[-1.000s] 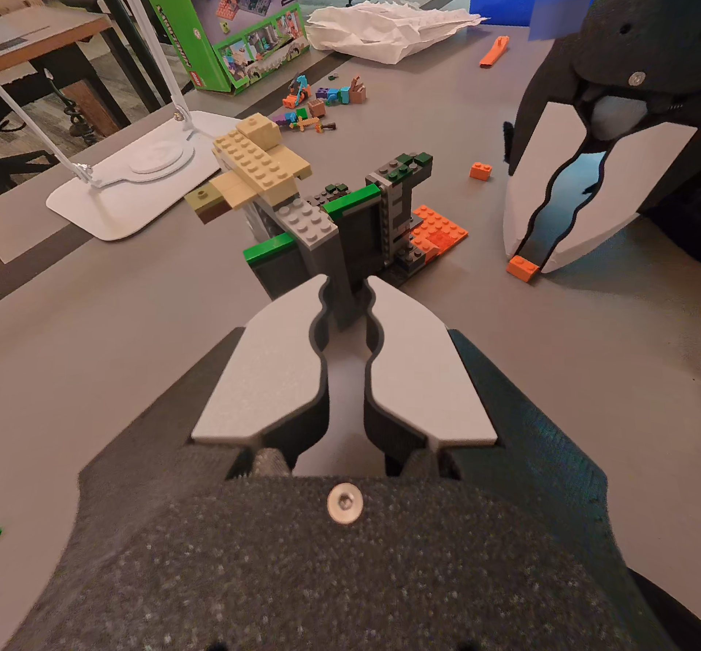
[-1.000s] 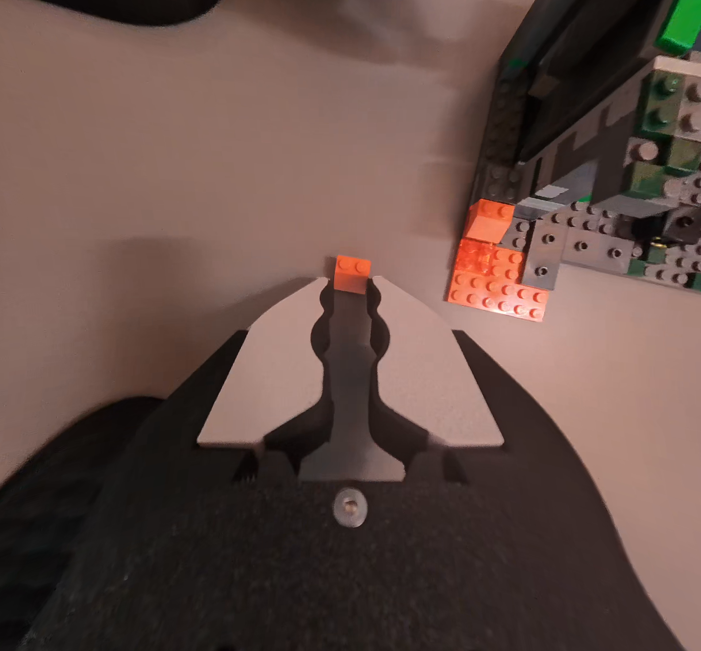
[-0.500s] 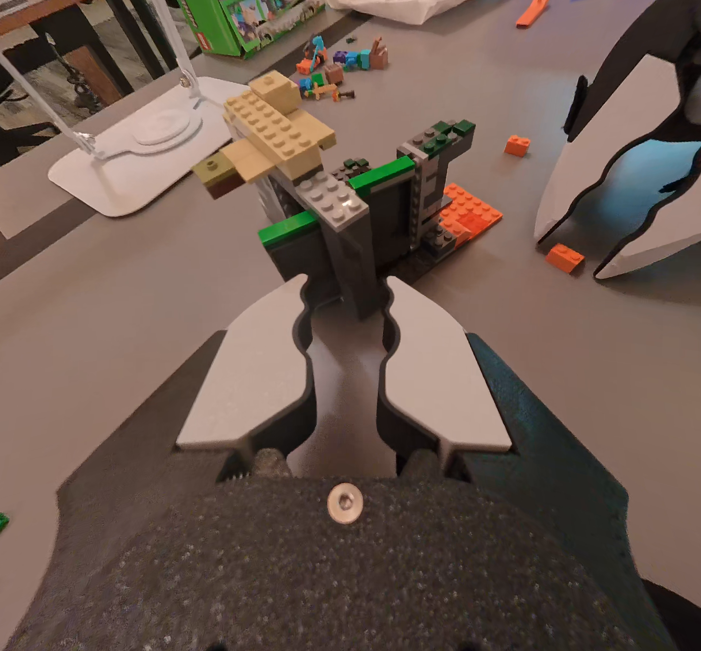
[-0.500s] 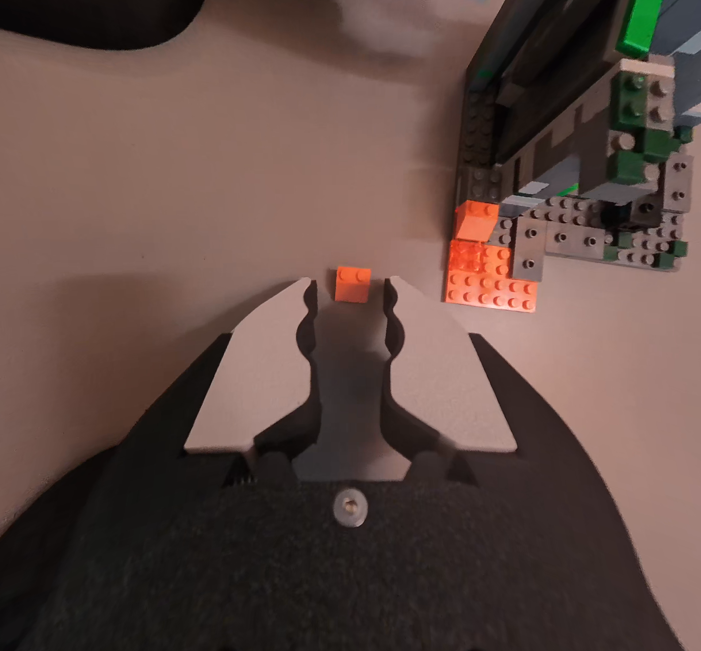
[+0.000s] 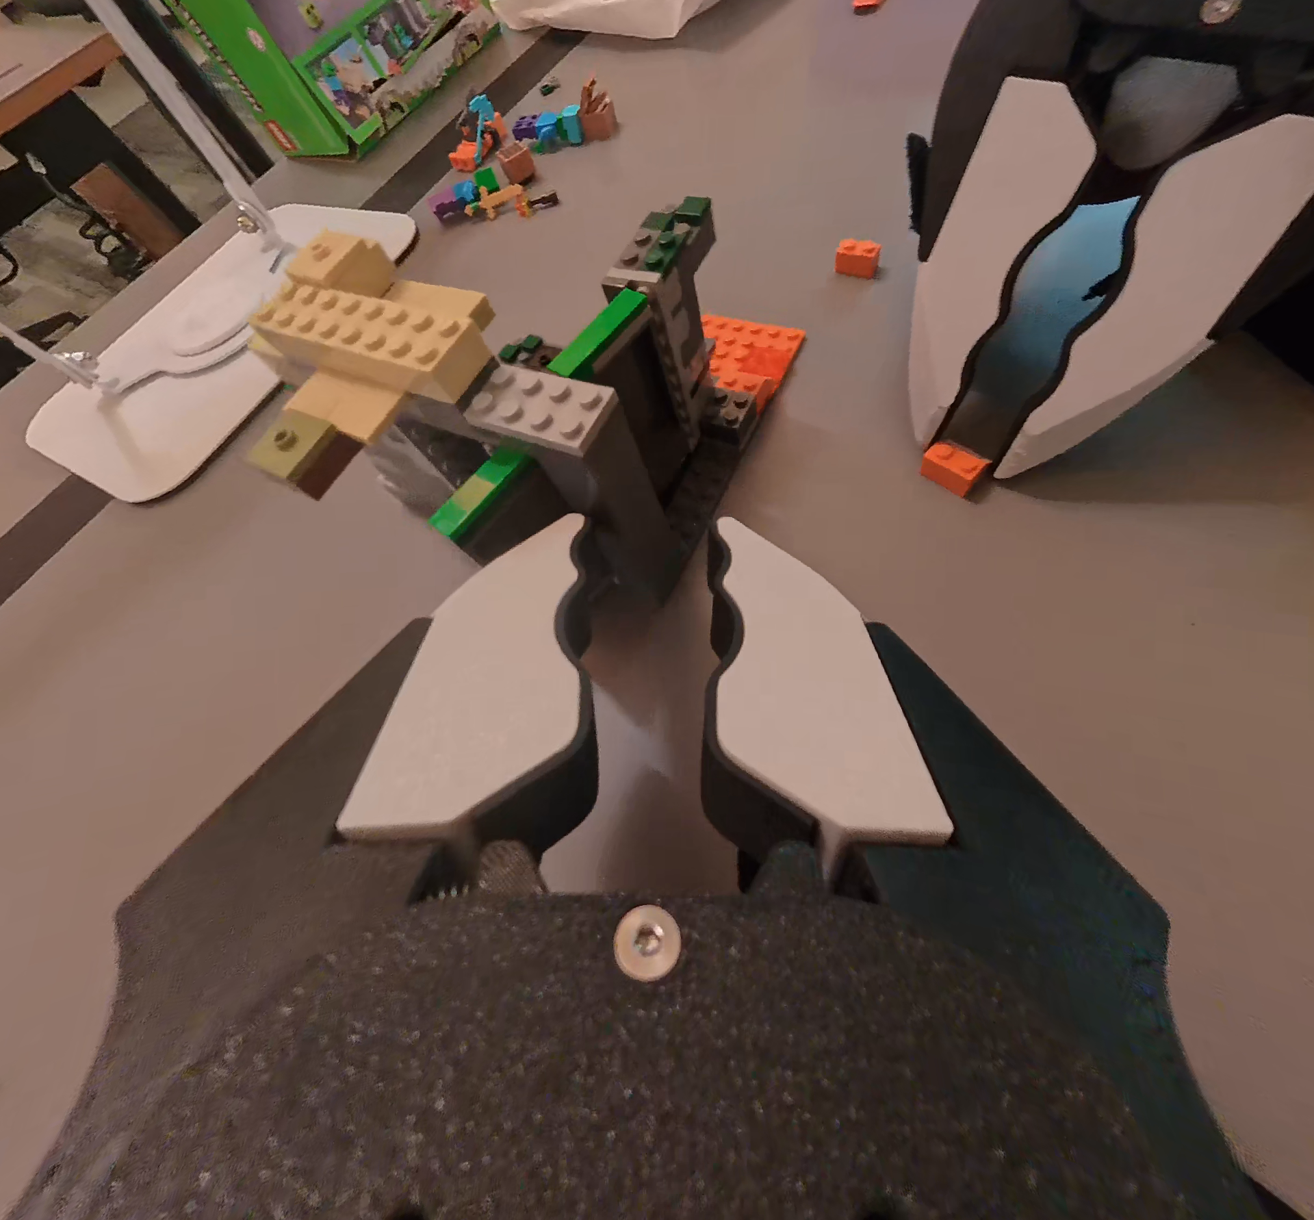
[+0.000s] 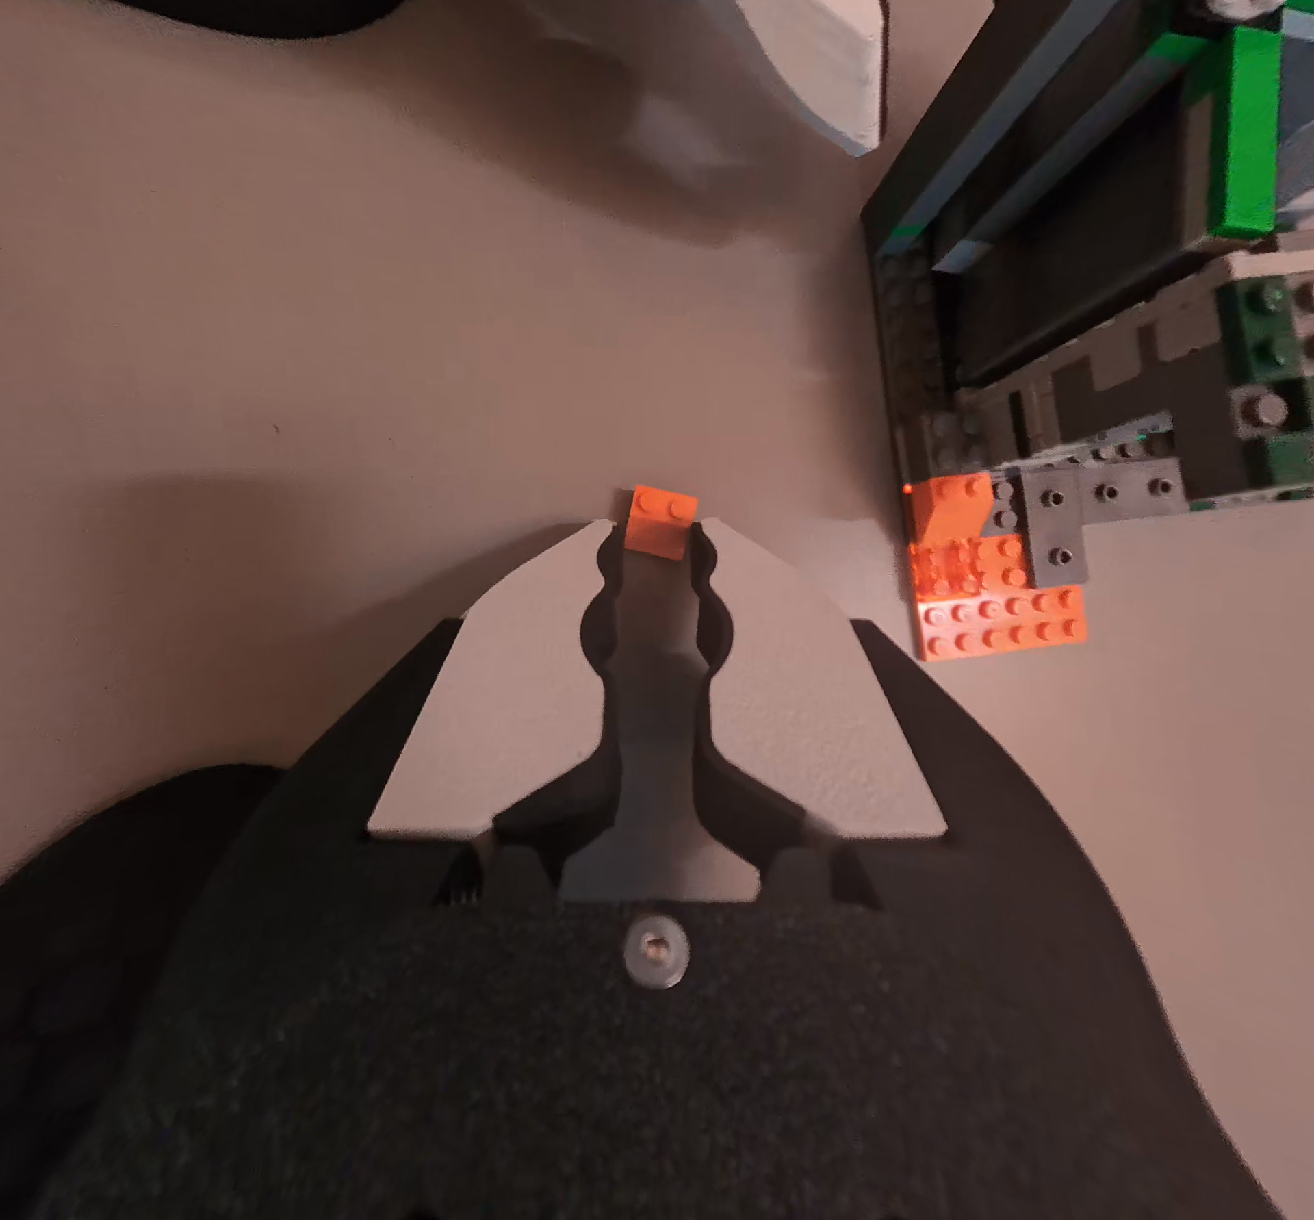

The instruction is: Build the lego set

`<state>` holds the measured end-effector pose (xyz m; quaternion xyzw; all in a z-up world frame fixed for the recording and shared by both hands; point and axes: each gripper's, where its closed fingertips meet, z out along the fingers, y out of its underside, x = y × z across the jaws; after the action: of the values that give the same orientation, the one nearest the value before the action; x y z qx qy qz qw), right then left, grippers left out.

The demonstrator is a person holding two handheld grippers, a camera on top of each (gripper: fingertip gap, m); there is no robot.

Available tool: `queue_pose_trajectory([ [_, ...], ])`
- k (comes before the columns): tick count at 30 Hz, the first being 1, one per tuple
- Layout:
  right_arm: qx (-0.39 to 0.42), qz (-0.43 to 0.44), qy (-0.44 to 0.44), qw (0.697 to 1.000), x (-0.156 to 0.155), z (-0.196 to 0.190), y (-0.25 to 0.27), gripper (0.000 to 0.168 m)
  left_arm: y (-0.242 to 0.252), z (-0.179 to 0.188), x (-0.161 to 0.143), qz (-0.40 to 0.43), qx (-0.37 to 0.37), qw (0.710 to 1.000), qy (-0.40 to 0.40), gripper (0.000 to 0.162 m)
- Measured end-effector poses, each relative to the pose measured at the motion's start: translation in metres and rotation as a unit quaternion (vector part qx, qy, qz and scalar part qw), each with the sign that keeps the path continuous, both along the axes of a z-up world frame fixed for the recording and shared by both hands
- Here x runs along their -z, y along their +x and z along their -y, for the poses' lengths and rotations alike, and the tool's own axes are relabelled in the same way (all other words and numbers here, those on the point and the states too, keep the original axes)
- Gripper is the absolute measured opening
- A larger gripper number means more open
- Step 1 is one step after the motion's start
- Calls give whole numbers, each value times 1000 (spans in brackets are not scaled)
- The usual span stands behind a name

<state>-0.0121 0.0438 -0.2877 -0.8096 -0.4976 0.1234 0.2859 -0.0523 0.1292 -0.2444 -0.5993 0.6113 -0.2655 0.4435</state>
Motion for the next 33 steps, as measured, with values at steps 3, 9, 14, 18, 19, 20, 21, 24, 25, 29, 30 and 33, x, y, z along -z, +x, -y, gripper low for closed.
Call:
queue_pose_trajectory([
  [3, -8, 1, 2, 1000, 0, 0, 1, 18, 1, 2, 0, -1, 3, 1000, 6, 29],
  [9, -5, -13, 5, 1000, 0, -1, 3, 21, -3, 0, -3, 14, -2, 1000, -7, 27],
  [14, 5, -18, 6, 1000, 0, -2, 4, 24, -5, -2, -7, 28, -6, 999, -16, 25],
  [18, 6, -25, -1, 1000, 0, -1, 3, 23, -5, -2, -5, 25, -6, 1000, -16, 25],
  [19, 4, -25, 0, 1000, 0, 0, 2, 20, -5, -2, -5, 24, -6, 1000, -16, 25],
  [20, 4, -25, 4, 1000, 0, 0, 2, 16, -5, -2, -5, 24, -6, 1000, -16, 25],
  [21, 4, -24, 9, 1000, 0, -1, 2, 16, -5, -2, -5, 24, -6, 1000, -15, 24],
  [24, 4, -23, 10, 1000, 0, 1, 3, 16, -6, -2, -4, 23, -6, 1000, -17, 24],
  [25, 5, -22, 9, 1000, 0, 1, 3, 16, -6, -2, -4, 24, -6, 1000, -17, 24],
  [29, 19, -20, 14, 1000, -4, -5, 9, 16, -7, -1, -6, 27, -5, 999, -19, 24],
  [30, 25, -23, 20, 999, -9, -10, 10, 16, -6, -1, -6, 27, -5, 999, -20, 24],
  [33, 46, -24, 33, 998, -24, -30, 16, 16, -6, -1, -5, 26, -3, 999, -21, 23],
])
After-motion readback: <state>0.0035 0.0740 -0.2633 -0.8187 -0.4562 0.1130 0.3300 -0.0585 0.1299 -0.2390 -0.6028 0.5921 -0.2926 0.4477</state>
